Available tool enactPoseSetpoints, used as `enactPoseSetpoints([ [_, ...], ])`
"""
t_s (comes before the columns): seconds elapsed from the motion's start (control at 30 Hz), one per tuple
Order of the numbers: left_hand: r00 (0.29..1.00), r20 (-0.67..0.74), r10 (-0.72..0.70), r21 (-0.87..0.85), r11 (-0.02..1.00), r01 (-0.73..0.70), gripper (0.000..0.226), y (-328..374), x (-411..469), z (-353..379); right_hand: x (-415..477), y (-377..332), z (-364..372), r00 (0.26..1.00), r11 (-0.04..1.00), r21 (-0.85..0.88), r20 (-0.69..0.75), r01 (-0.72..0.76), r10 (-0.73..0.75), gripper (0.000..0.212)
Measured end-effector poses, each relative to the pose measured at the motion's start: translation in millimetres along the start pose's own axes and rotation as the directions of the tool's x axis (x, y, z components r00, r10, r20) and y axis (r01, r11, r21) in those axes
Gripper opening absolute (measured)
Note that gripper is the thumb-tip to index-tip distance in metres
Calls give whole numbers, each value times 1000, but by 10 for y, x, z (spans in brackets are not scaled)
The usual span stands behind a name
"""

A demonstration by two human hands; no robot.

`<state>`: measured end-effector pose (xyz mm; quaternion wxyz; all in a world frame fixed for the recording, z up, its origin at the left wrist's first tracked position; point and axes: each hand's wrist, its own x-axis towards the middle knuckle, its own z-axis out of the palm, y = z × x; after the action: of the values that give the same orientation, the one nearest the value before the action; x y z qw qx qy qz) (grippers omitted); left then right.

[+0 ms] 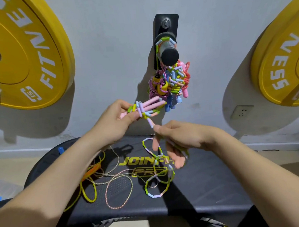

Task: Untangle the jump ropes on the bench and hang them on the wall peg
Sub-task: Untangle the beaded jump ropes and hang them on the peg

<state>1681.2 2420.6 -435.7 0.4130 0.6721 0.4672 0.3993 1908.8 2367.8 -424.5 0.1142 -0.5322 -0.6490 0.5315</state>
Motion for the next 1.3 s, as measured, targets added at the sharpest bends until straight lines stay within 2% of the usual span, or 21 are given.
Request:
enactPoseSetpoints([
  [0.07,989,-142,51,203,979,-21,14,-101,40,-53,-89,-76,72,996,998,-64,84,-2,8,38],
  [0.13,975,-163,150,382,921,-78,15,-153,31,-73,-173,-166,135,989,973,-216,143,79,-48,22],
  [0.2,987,-14,163,535,835,-130,15,-195,4,-83,-177,-181,173,982,859,-477,80,188,-171,28],
  [0.27,970,224,98,604,767,-217,15,-216,-58,-84,-145,-181,146,907,697,-676,-104,237,-409,39],
  [0.33,902,424,83,504,806,-311,13,-187,-132,-68,-100,-150,36,757,685,-683,-302,251,-579,35],
  [0.4,836,528,148,301,888,-348,10,-106,-182,-45,-54,-74,-122,656,769,-602,-494,216,-571,36],
  [0.43,817,545,187,176,927,-330,10,-59,-199,-36,-30,-16,-207,644,816,-547,-557,190,-523,35],
  [0.5,817,522,246,-74,967,-245,14,14,-223,-6,-1,99,-329,726,880,-463,-567,109,-389,26],
  [0.57,872,415,259,-243,955,-168,17,56,-240,45,6,159,-330,835,853,-514,-426,95,-350,14],
  [0.63,947,240,215,-326,936,-131,13,77,-223,99,2,128,-216,873,825,-546,-324,142,-365,25],
  [0.7,986,47,161,-235,961,-146,10,62,-174,109,-10,45,-44,922,873,-460,-242,165,-302,32],
  [0.8,963,-115,245,208,954,-218,11,-28,-151,98,-18,-38,203,975,843,-515,-51,158,-214,25],
  [0.87,949,-100,299,374,895,-243,12,-47,-192,129,-36,-85,318,966,687,-705,-9,176,-258,24],
  [0.9,950,-55,308,426,868,-256,13,-58,-205,145,-31,-107,359,950,614,-767,-21,186,-313,30],
  [0.93,954,9,300,468,842,-269,14,-69,-216,155,-30,-138,388,924,575,-795,-50,192,-378,39],
  [1.0,951,149,269,528,792,-307,17,-79,-232,143,-35,-192,349,858,587,-795,-187,154,-478,44],
  [1.07,930,248,270,523,771,-363,24,-54,-242,89,-27,-168,207,759,656,-749,-375,89,-531,46],
  [1.13,921,293,258,445,815,-371,25,-19,-247,29,-16,-92,43,655,719,-693,-517,57,-551,50],
  [1.17,920,316,233,386,854,-349,24,1,-239,-2,-4,-58,-25,630,755,-652,-557,72,-541,51],
  [1.23,910,378,170,201,944,-260,22,32,-219,-43,40,-10,-116,626,822,-544,-586,167,-514,51],
  [1.3,900,402,170,-70,985,-155,24,68,-238,-26,71,9,-196,658,875,-363,-579,320,-481,47],
])
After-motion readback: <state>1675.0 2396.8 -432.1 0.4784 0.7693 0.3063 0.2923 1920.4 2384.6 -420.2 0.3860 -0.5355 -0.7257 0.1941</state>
